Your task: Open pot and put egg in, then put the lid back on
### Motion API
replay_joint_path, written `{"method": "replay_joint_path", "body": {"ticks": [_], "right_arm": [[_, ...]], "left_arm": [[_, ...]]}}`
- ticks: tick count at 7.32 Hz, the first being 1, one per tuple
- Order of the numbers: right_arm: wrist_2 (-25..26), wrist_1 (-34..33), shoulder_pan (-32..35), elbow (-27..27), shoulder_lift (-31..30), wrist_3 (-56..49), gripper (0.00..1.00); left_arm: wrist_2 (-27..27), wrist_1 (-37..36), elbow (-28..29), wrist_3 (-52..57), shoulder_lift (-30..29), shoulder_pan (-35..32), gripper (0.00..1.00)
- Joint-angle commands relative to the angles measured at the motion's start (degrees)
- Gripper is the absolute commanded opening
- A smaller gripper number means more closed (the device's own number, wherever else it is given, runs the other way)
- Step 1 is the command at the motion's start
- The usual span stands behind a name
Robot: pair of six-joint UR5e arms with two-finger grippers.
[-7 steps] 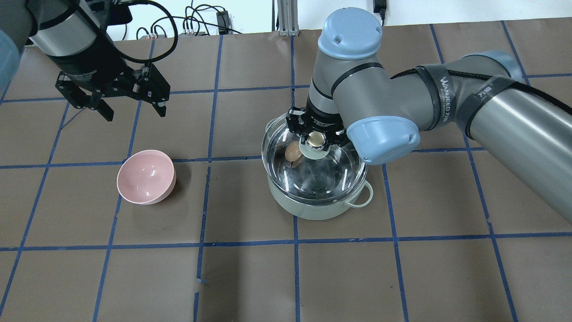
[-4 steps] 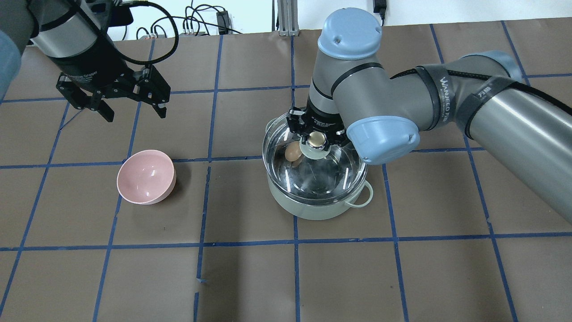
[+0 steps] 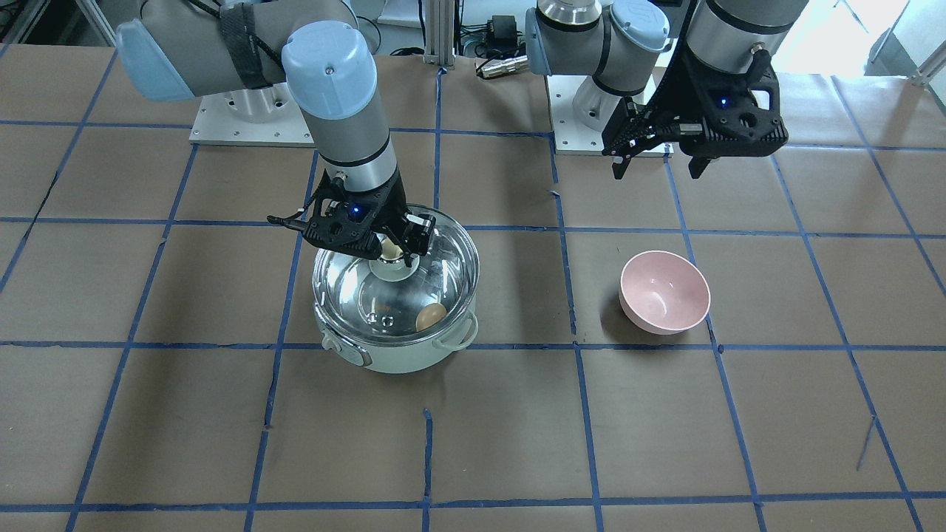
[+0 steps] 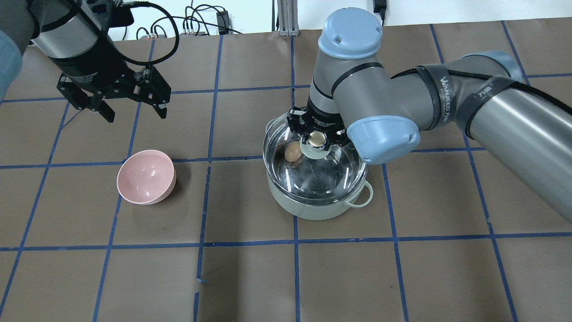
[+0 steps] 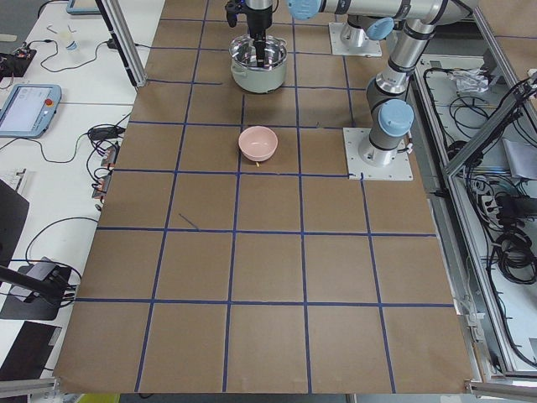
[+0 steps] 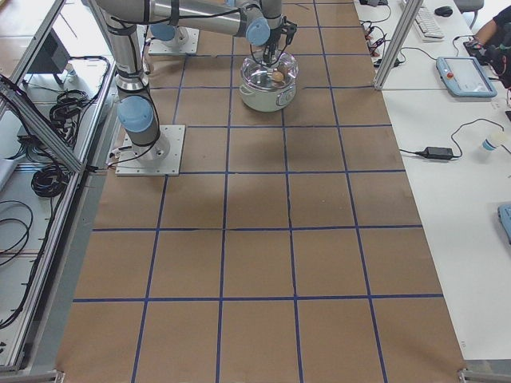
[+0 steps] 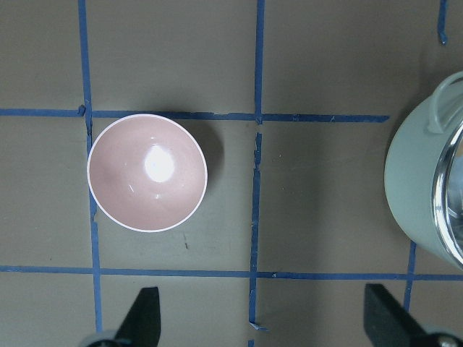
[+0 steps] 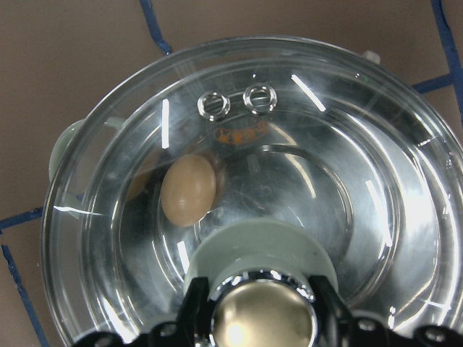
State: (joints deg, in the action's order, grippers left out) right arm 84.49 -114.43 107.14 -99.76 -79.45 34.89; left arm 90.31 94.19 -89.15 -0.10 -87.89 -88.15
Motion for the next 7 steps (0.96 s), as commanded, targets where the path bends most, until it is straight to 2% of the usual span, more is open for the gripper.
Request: {"method": "replay_joint_path", "body": {"ticks": [1,4,7], "right_arm": [[0.07,-0.09,0.0,0.0,-0.09,0.0,0.5],[0.33,-0.18,0.0,0.09,-0.09,0.09,0.71],[0.33,-0.44,-1.05,0.61,-0.7,-1.48,0.79]], "left_arm": [[0.04,-0.06,-0.06,0.01,0.09,0.0,1.0],[-0.05,-0.32,-0.15,0.01,0.09,0.0,1.0],[-0.05,-0.67,-0.15,0.01,0.18,0.0,1.0]]}}
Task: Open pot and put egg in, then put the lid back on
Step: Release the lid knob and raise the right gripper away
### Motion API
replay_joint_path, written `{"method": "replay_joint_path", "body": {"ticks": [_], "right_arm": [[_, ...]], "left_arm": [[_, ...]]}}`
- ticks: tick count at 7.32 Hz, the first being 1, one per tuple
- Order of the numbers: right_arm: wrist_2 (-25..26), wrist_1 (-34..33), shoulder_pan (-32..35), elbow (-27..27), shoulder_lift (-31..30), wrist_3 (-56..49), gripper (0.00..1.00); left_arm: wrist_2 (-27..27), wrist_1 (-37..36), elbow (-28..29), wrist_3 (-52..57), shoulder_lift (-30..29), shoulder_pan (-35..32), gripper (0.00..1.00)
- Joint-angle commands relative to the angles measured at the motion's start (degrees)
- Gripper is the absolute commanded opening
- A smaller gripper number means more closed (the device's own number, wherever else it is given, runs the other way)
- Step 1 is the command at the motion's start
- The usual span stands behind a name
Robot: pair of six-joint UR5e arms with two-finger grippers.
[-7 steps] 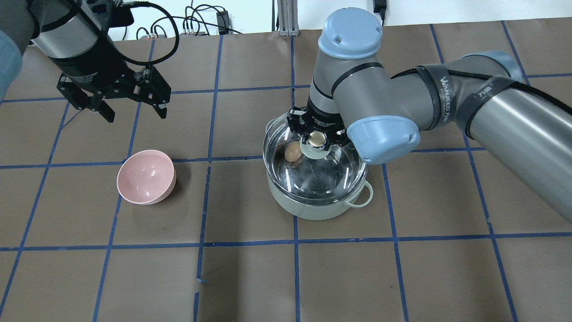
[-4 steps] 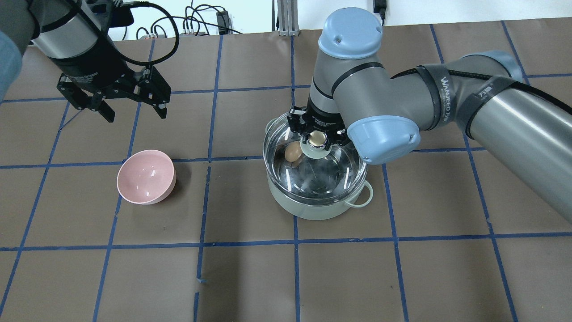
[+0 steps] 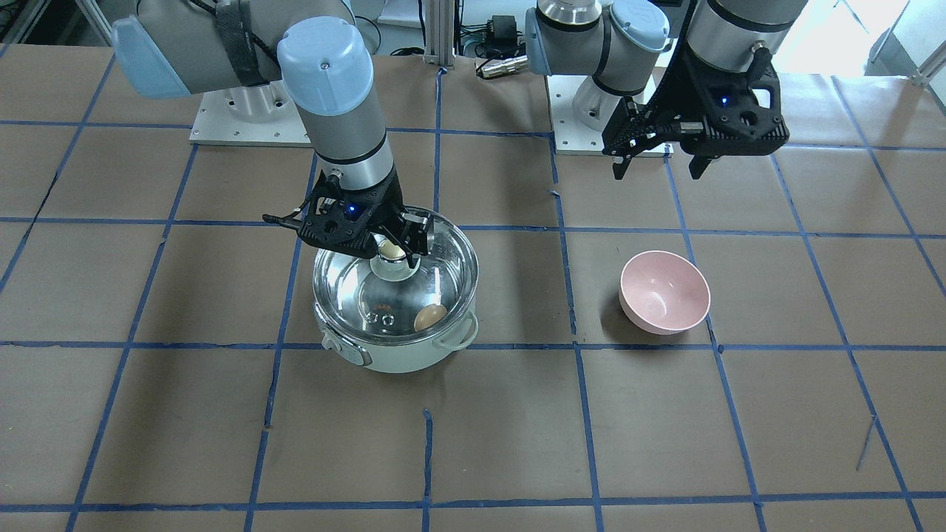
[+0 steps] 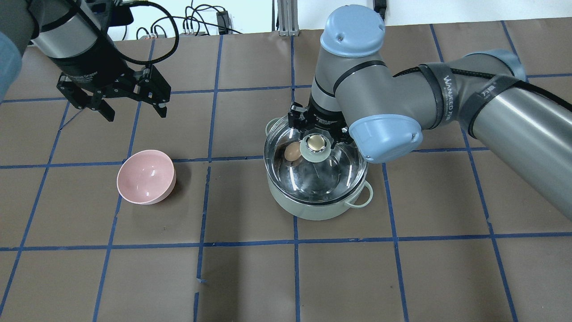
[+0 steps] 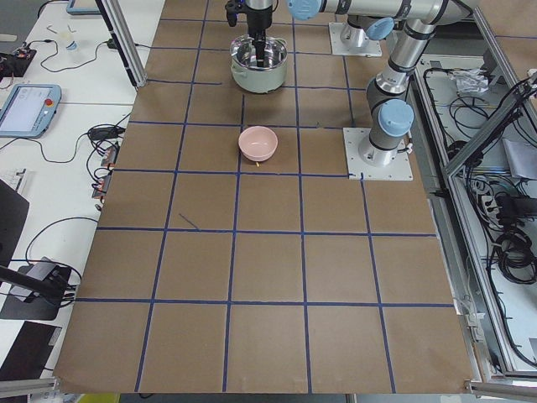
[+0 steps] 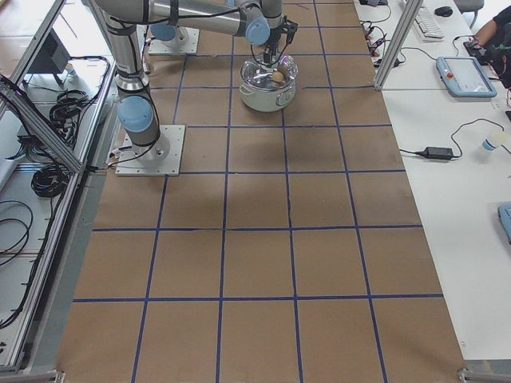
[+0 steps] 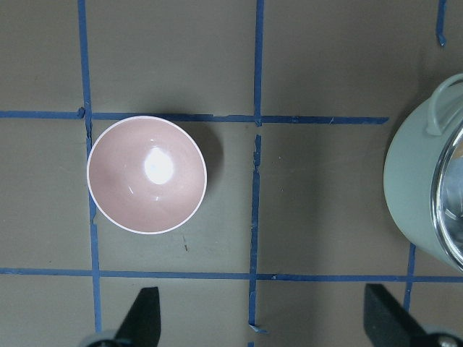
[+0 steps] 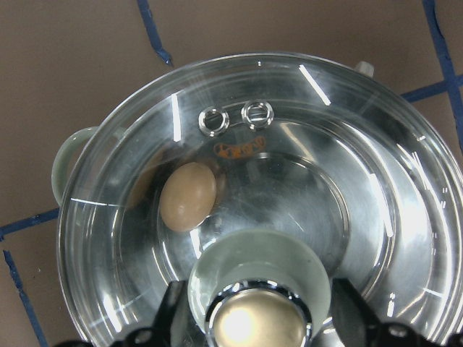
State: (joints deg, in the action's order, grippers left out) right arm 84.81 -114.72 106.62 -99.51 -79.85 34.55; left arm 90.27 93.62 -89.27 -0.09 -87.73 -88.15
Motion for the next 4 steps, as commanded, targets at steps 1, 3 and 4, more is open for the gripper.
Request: {"method": "replay_joint_path", "body": {"ticks": [1,3,4], "right_arm": [[0.96,-0.24,-1.84,2.98,-0.31,-5.32,0.85],[4.22,1.16,-8.15,7.21,-1.0,-12.53,0.96],[4.31,1.95,-11.05,7.14,-2.75,-16.84,1.0]], "left_arm": [[0.0,-0.11,-0.03,0.0,-0.07,0.0,1.0],[0.0,-0.11,-0.03,0.0,0.02,0.0,1.0],[0.0,-0.11,-0.03,0.0,0.02,0.0,1.0]]}}
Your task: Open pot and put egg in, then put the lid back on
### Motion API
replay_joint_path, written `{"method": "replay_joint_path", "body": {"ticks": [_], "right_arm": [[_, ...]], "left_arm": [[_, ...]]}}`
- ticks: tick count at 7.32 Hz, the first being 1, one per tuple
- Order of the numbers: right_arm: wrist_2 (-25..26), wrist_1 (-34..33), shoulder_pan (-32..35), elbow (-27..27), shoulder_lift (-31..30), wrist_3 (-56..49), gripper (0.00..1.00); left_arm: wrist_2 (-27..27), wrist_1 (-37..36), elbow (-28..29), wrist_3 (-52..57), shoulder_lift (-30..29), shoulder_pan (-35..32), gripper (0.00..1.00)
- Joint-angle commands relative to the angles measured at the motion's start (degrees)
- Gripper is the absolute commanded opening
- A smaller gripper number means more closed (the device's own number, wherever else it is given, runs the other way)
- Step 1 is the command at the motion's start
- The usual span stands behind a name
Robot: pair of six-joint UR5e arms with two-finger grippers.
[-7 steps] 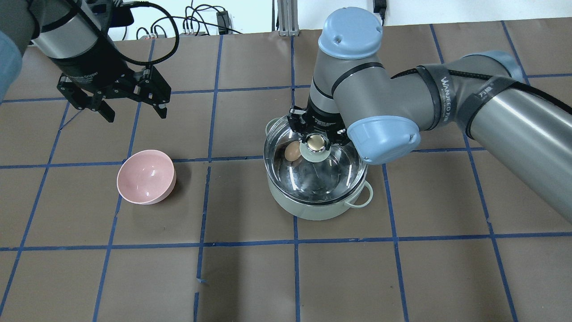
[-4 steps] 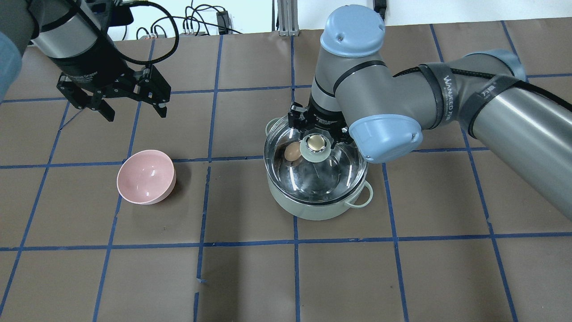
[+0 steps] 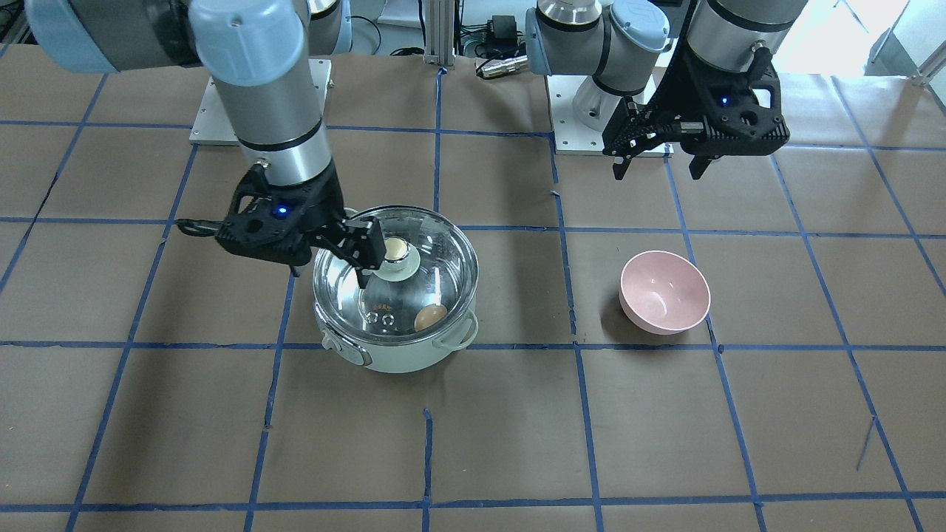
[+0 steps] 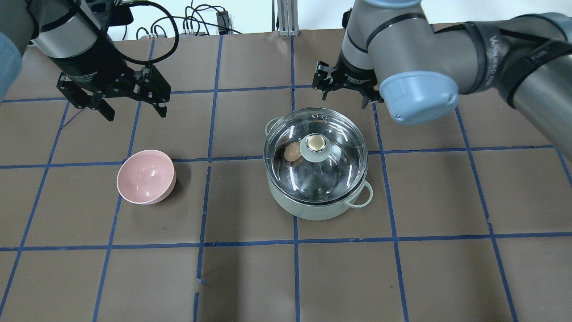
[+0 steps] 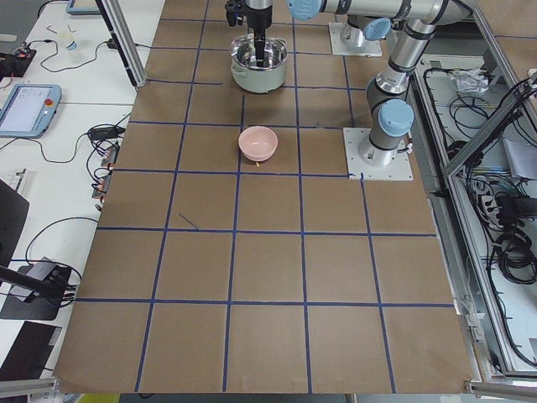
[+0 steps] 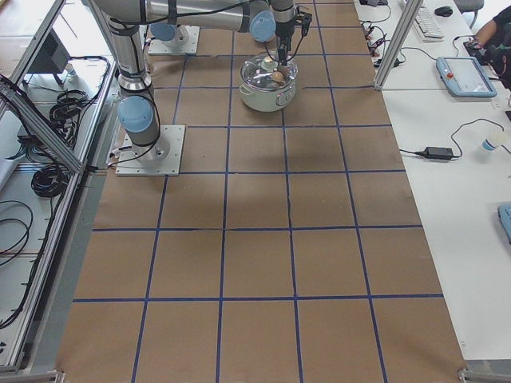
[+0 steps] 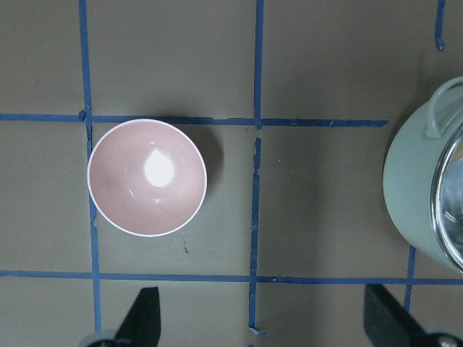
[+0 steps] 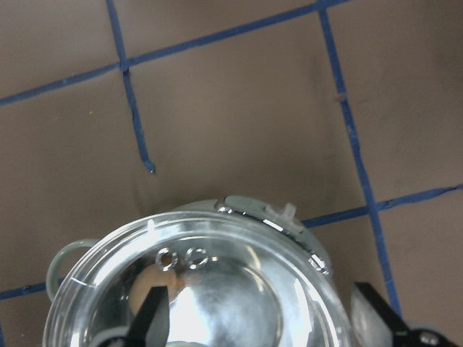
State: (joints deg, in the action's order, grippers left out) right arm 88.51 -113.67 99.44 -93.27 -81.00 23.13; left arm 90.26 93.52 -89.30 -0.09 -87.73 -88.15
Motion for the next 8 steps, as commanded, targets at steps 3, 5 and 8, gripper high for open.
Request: {"method": "replay_joint_path", "body": {"ticks": [3,5,8], "right_arm": [[0.61,6.44,-8.64,0.81,-4.17,-8.62,1.0],[0.7,6.62,-8.65,0.64,-4.43,-8.89,1.0],[0.7,6.62,-8.65,0.37,-4.43,-9.24,1.0]], "left_arm": [[-0.09,0.0,0.0,-0.09,0.02,-0.09,1.0],[0.26,0.0,-0.18,-0.18,-0.07,-0.61,1.0],[0.35,-0.09,-0.53,-0.53,-0.07,-0.62,1.0]]}}
